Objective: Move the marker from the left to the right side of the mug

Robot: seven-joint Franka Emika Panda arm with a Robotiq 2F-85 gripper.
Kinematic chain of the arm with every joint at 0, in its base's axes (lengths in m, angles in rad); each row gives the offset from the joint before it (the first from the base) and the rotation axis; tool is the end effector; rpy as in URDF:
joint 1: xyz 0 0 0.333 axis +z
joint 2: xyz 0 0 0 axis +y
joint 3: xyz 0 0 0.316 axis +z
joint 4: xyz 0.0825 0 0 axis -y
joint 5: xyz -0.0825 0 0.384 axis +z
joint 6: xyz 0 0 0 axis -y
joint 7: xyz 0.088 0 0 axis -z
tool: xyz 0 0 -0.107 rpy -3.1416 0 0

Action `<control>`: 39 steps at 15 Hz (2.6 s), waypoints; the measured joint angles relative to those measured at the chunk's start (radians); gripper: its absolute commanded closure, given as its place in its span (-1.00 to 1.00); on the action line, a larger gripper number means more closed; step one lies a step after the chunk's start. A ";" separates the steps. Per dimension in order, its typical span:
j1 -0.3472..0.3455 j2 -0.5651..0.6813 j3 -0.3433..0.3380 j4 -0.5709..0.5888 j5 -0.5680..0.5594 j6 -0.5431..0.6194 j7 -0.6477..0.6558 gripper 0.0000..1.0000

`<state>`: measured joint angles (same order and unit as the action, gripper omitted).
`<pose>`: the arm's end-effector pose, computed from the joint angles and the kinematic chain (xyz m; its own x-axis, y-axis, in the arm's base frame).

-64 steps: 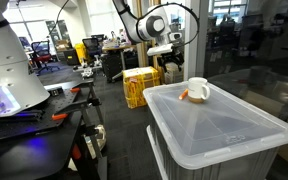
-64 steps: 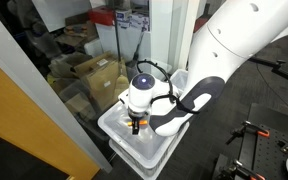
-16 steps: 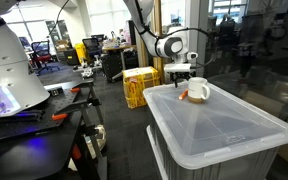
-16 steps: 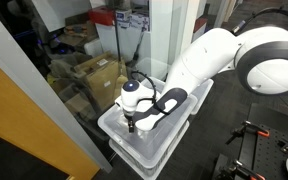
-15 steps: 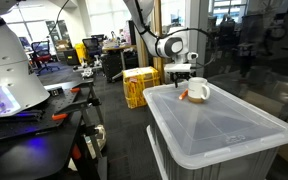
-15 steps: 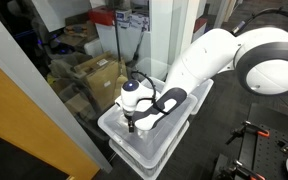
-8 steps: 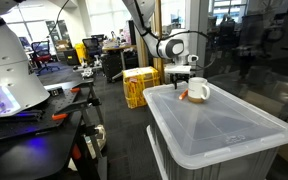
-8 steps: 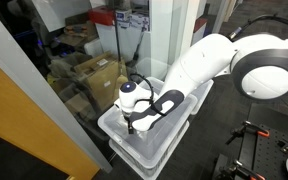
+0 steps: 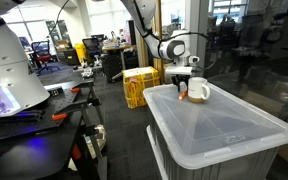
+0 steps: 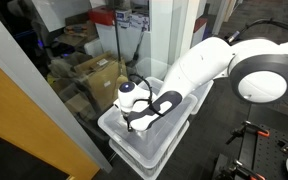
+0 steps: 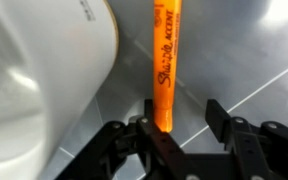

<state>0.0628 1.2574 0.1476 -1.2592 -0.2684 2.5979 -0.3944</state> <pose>0.7046 0.1302 -0.0047 0.7476 0.6590 0.0826 0.6568 -0.7520 0.0554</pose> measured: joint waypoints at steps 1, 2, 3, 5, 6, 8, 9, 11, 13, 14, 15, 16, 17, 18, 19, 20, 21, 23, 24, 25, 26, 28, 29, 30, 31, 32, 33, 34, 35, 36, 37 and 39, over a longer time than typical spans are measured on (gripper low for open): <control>0.000 0.001 0.000 0.004 0.000 -0.001 0.000 0.62; 0.000 0.002 0.000 0.007 0.000 -0.002 0.000 0.79; 0.000 0.003 0.000 0.009 0.000 -0.002 0.000 0.93; 0.002 0.003 0.000 0.012 0.000 -0.002 0.000 0.92; 0.002 0.003 0.000 0.014 0.000 -0.002 0.000 0.90; 0.004 0.003 0.000 0.014 0.000 -0.002 0.000 0.90; 0.006 0.003 0.000 0.014 0.000 -0.002 0.000 0.90; 0.011 0.002 -0.001 0.014 0.000 -0.002 0.002 0.90; 0.018 -0.006 -0.001 0.013 0.000 -0.002 0.007 0.90; 0.022 -0.014 -0.002 0.010 -0.001 -0.002 0.009 0.90; 0.026 -0.025 -0.002 0.005 -0.001 -0.002 0.011 0.90; 0.030 -0.038 -0.002 -0.003 -0.001 -0.002 0.014 0.90; 0.034 -0.055 -0.002 -0.014 -0.001 -0.002 0.021 0.90; 0.037 -0.074 -0.003 -0.028 -0.001 -0.002 0.030 0.90; 0.042 -0.094 -0.005 -0.042 -0.001 -0.001 0.034 0.90; 0.049 -0.115 -0.011 -0.057 -0.001 0.000 0.044 0.90; 0.057 -0.136 -0.017 -0.072 -0.001 0.001 0.053 0.90; 0.074 -0.180 -0.037 -0.106 -0.001 0.008 0.089 0.90; 0.083 -0.204 -0.049 -0.127 -0.001 0.016 0.110 0.90; 0.091 -0.229 -0.062 -0.151 -0.001 0.028 0.131 0.90; 0.098 -0.256 -0.076 -0.178 -0.002 0.043 0.155 0.90; 0.112 -0.312 -0.109 -0.240 -0.002 0.087 0.209 0.90; 0.117 -0.340 -0.126 -0.272 -0.002 0.111 0.234 0.90; 0.121 -0.368 -0.144 -0.307 -0.002 0.136 0.261 0.90; 0.123 -0.396 -0.164 -0.342 -0.002 0.160 0.285 0.90; 0.124 -0.423 -0.185 -0.378 -0.002 0.186 0.309 0.90; 0.126 -0.449 -0.207 -0.415 -0.002 0.210 0.331 0.90; 0.127 -0.476 -0.229 -0.453 -0.002 0.234 0.354 0.90; 0.128 -0.500 -0.251 -0.489 -0.002 0.258 0.374 0.90; 0.128 -0.523 -0.272 -0.525 -0.002 0.280 0.394 0.90; 0.130 -0.544 -0.294 -0.560 -0.002 0.303 0.413 0.90; 0.130 -0.580 -0.333 -0.625 -0.001 0.347 0.449 0.90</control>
<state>0.1932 0.6769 -0.1853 -1.8846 -0.2697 2.9450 0.0544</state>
